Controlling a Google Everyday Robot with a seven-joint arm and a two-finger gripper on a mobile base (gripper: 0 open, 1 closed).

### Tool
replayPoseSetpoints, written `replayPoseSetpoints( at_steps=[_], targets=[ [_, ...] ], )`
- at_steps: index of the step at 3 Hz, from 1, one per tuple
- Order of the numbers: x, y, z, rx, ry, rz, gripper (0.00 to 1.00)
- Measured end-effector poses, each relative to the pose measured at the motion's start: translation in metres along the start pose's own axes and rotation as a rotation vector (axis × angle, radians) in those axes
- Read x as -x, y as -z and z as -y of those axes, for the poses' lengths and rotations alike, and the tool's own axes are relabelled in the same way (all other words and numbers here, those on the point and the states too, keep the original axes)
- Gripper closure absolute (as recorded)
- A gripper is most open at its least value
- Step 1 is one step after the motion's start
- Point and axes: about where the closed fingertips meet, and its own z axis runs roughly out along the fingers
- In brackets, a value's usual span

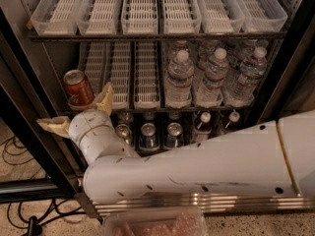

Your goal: Pick coke can from middle shelf of fridge

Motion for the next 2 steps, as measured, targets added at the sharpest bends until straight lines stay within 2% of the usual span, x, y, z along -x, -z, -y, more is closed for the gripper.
replayPoseSetpoints(
  at_steps=[1,2],
  targets=[
    [-0.0007,-0.0049,-0.0016,-0.007,0.008,0.012,0.09],
    [-0.0011,-0.0079,-0.0022,-0.013,0.015,0.02,0.1]
  ],
)
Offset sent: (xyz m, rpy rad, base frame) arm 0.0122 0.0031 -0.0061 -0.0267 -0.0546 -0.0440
